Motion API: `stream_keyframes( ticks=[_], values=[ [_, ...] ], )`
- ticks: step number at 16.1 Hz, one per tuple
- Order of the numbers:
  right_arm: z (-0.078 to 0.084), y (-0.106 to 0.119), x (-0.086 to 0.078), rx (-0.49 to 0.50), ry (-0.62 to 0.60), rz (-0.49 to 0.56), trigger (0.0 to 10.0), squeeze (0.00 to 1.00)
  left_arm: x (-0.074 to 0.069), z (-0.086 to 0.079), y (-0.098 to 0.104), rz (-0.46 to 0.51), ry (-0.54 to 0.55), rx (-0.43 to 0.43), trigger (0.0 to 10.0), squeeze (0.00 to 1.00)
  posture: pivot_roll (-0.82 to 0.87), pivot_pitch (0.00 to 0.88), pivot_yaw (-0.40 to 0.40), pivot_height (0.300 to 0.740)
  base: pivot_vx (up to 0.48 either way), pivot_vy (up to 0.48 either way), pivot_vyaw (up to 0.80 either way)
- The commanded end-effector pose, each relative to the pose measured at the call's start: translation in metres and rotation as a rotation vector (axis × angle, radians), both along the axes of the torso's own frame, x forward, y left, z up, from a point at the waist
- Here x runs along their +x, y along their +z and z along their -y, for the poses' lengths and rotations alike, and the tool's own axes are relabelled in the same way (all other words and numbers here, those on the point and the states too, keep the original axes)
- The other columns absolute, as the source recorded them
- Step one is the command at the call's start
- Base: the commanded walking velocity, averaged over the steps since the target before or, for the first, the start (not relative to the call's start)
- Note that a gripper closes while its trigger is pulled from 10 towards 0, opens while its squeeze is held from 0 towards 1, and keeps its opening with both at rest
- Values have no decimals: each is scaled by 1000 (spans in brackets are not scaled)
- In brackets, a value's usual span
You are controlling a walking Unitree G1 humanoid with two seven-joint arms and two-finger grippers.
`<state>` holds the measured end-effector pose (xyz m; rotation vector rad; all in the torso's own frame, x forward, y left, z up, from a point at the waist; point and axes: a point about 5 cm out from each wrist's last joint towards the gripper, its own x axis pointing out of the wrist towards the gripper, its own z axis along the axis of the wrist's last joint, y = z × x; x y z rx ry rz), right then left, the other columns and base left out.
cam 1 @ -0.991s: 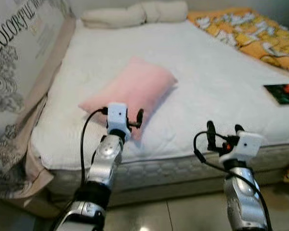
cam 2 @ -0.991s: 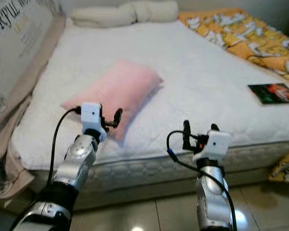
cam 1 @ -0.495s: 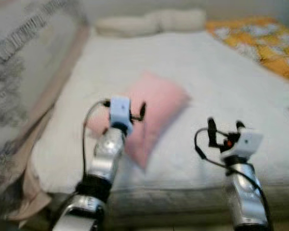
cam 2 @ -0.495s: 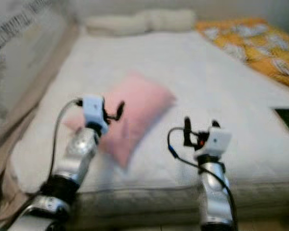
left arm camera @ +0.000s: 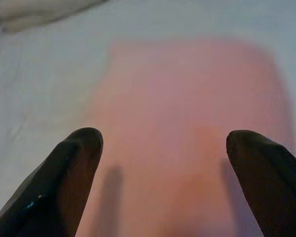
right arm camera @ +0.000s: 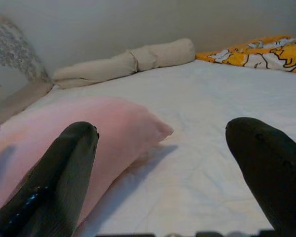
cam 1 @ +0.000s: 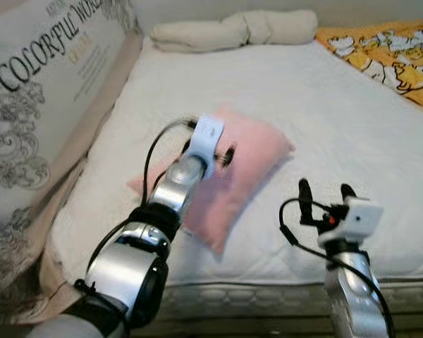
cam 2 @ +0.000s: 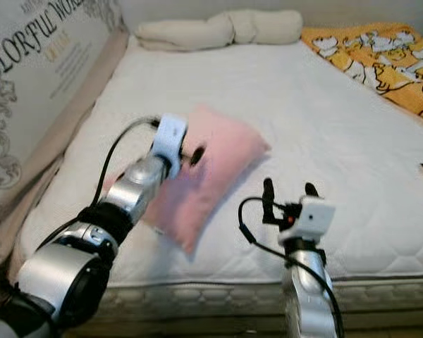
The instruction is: Clean up the room
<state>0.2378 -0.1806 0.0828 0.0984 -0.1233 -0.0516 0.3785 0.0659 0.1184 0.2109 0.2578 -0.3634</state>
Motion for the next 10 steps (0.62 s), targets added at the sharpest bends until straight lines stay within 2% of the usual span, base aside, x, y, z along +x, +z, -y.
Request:
stream_keyframes(
  ticks=[1,3,6,8,10],
  values=[
    [0,-2,-10,-18,4,-20,10000,165,-1,0,-6,-38,8,40,10000,0,-210,11,97,736,0,0,0],
    [0,-8,-26,-19,1,-59,10000,169,-6,0,-19,-87,8,75,10000,0,-250,41,109,736,0,0,0],
    [-4,-4,-40,-18,8,-67,10000,169,-11,-1,-29,-108,16,92,10000,0,-293,86,109,736,0,0,0],
    [-2,-1,-54,-22,18,-96,10000,169,-22,4,-46,-182,21,83,10000,0,-324,126,97,736,0,0,0],
    [-3,1,-60,-22,20,-111,10000,169,-29,7,-56,-224,4,103,10000,0,-336,145,92,736,0,0,0]
  ],
)
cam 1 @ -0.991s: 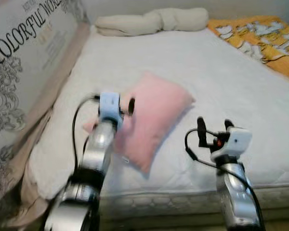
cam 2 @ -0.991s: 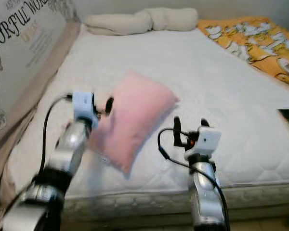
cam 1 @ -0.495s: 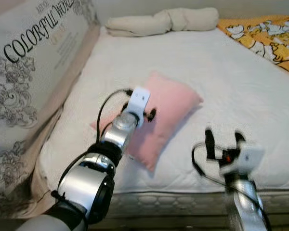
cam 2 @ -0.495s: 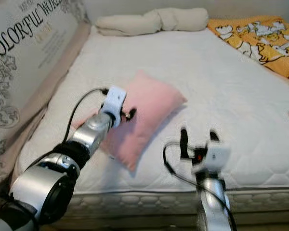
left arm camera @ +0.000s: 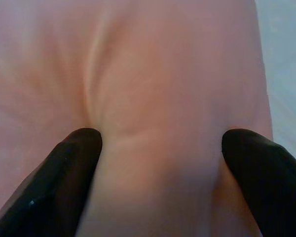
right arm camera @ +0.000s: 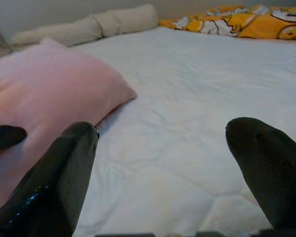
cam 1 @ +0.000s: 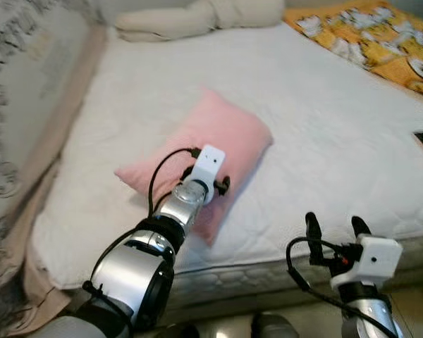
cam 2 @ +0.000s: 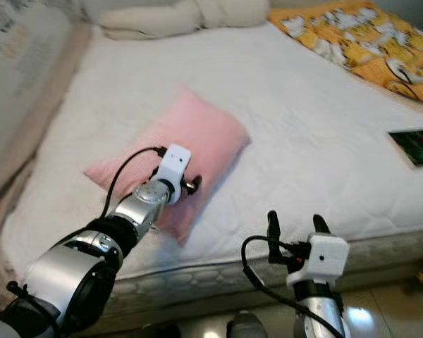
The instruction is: Clean up the room
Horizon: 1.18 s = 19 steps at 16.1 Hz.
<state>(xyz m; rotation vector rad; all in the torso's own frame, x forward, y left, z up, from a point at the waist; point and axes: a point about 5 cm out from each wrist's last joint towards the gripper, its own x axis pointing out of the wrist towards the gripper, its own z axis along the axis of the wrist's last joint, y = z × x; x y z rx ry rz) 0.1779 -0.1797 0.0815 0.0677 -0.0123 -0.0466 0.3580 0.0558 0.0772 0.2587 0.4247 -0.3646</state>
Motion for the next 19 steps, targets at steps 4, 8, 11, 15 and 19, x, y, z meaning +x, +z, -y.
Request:
stream_keyframes(
  ticks=[4,8,11,15,19],
  values=[
    [-4,7,-4,9,15,-18,10000,169,-20,10,-26,-104,-65,50,0,0,-356,157,91,736,0,0,0],
    [-5,9,-4,9,18,-29,10000,169,-14,12,-14,27,-26,-49,0,0,-361,156,91,736,0,0,0],
    [-4,8,-3,8,19,-40,10000,169,-11,9,-9,111,-19,-21,0,0,-354,155,88,736,0,0,0],
    [-5,7,0,6,27,-49,10000,165,-15,12,-12,147,-49,0,0,0,-344,151,80,736,0,0,0],
    [-4,6,6,2,33,-54,10000,165,-22,12,-23,41,-38,-59,0,0,-328,139,76,736,0,0,0]
  ],
)
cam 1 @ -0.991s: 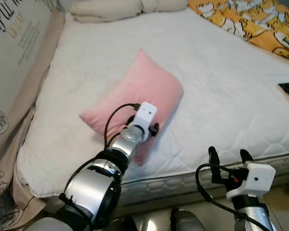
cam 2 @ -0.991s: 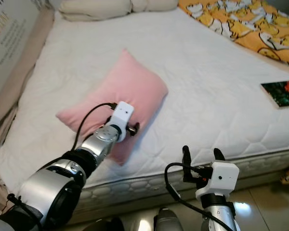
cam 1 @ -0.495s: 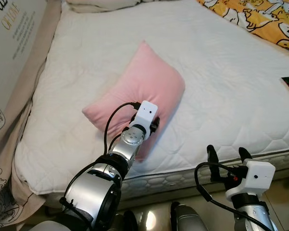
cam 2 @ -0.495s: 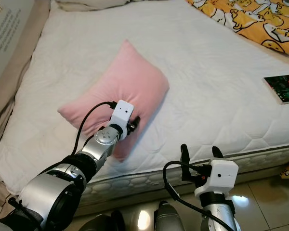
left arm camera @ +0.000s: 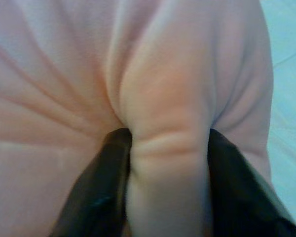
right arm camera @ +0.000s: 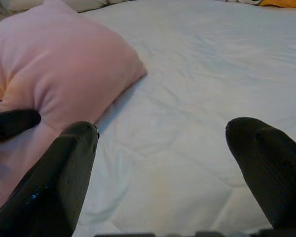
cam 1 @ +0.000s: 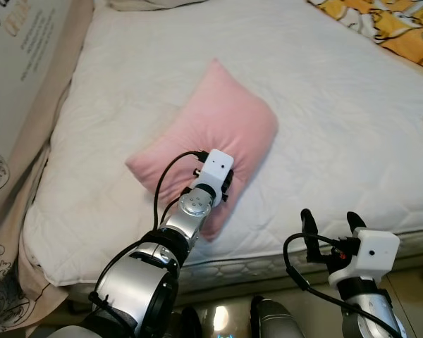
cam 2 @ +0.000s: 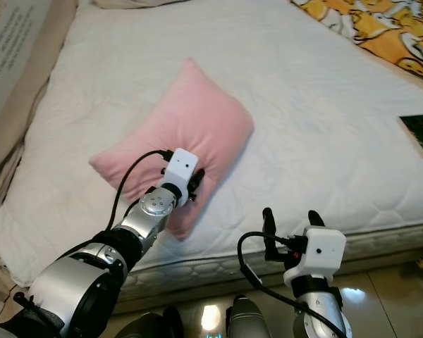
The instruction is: Clean up the room
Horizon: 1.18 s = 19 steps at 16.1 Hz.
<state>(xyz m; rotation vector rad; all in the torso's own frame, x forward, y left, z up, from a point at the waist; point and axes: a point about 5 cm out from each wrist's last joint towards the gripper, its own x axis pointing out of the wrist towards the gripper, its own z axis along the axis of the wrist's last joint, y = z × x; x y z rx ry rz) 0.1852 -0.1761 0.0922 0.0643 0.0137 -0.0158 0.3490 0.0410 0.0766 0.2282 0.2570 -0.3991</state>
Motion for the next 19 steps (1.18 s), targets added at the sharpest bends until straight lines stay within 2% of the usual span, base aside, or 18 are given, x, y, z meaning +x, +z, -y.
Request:
stream_keyframes(
  ticks=[1,5,7,9,11,15,17,19],
  values=[
    [-1,-5,0,6,4,-29,10000,165,-12,-3,-22,-119,0,-8,0,0,-325,138,76,736,0,0,0],
    [-2,-7,6,11,10,-35,10000,165,-9,-4,-16,-111,25,-96,0,0,-304,125,75,736,0,0,0],
    [0,-9,11,16,9,-38,10000,165,-5,-11,-11,-104,67,-196,0,0,-290,108,76,736,0,0,0],
    [-2,-10,18,25,20,-34,10000,165,-4,-16,-7,-85,48,-336,0,0,-269,87,73,736,0,0,0],
    [-5,-12,22,29,35,-34,10000,169,-5,-20,-7,-73,61,-359,0,0,-247,74,68,736,0,0,0],
    [-9,-15,32,29,71,-39,10000,165,-7,-25,-12,-67,94,-345,0,0,-221,62,54,736,0,0,0],
    [-9,-15,34,29,75,-39,10000,165,-5,-28,-10,-72,138,-378,0,0,-217,59,54,736,0,0,0],
    [-10,-15,39,34,79,-36,10000,165,4,-31,1,-92,234,-532,0,0,-208,49,54,736,0,0,0]
  ],
)
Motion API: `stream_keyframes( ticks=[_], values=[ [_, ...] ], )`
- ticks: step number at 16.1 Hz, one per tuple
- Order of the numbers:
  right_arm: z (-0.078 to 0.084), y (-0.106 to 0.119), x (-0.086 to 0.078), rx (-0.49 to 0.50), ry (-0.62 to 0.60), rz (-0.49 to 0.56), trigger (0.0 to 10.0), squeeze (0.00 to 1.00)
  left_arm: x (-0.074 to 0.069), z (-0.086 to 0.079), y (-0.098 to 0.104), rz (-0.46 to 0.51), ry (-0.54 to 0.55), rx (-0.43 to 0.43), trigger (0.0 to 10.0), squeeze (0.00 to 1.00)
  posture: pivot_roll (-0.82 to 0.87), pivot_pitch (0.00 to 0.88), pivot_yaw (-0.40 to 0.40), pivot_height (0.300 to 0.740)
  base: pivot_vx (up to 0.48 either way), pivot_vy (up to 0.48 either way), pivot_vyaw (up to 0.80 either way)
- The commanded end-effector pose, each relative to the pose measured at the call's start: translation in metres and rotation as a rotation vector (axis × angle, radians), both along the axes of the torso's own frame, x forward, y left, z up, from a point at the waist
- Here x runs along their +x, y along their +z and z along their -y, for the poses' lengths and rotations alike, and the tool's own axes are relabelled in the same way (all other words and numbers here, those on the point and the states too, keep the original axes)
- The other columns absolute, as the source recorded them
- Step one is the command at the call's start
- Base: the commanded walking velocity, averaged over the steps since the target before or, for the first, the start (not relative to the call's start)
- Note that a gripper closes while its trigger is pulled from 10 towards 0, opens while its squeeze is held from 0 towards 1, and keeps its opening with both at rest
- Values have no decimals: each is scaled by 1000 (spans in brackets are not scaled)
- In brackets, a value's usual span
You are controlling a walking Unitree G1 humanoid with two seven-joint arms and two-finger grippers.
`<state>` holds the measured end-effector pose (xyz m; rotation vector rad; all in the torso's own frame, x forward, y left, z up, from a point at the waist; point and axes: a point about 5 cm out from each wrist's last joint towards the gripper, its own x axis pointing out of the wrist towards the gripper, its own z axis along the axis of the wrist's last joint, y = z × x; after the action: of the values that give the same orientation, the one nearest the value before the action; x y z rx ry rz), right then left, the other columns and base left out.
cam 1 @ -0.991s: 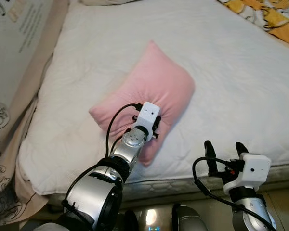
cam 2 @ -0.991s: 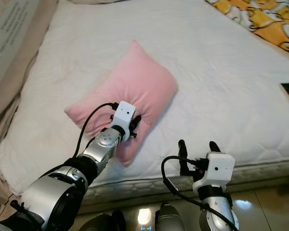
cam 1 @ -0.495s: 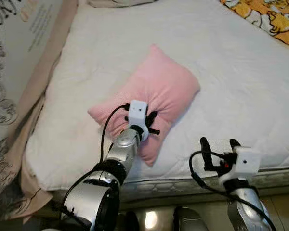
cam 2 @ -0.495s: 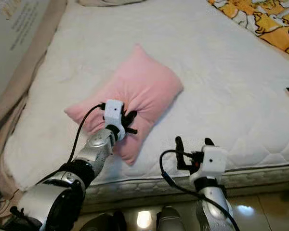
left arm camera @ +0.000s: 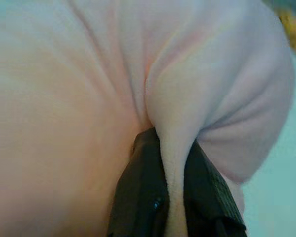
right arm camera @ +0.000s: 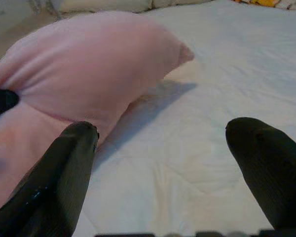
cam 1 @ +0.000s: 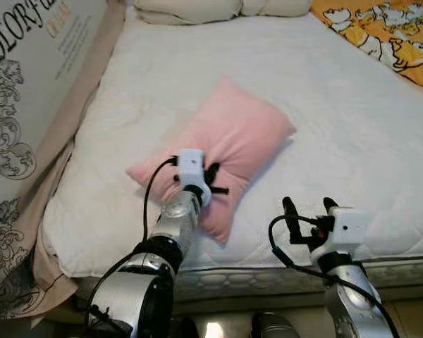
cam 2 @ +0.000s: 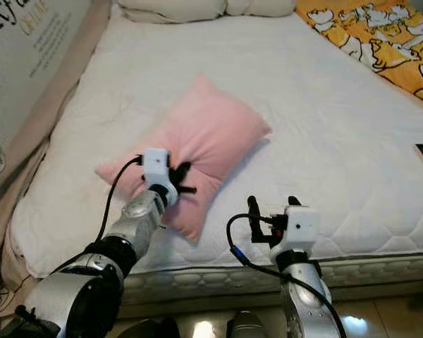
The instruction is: Clean up the room
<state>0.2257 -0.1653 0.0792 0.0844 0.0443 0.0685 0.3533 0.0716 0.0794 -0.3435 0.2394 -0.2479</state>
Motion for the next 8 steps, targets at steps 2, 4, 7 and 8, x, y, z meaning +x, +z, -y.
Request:
stream_keyframes(
  ticks=[2,4,7,8],
  values=[
    [0,-2,4,16,1,-5,10000,165,12,-6,21,38,94,-99,0,0,-196,41,53,736,0,0,0],
    [0,-1,11,21,5,4,10000,165,20,-13,48,162,103,-78,0,0,-177,29,51,736,0,0,0],
    [-1,0,21,24,12,16,10000,165,20,-38,54,218,152,-28,0,0,-149,9,42,736,0,0,0],
    [-2,0,23,26,17,20,10000,165,18,-53,53,215,204,-30,0,0,-142,5,39,736,0,0,0]
  ],
)
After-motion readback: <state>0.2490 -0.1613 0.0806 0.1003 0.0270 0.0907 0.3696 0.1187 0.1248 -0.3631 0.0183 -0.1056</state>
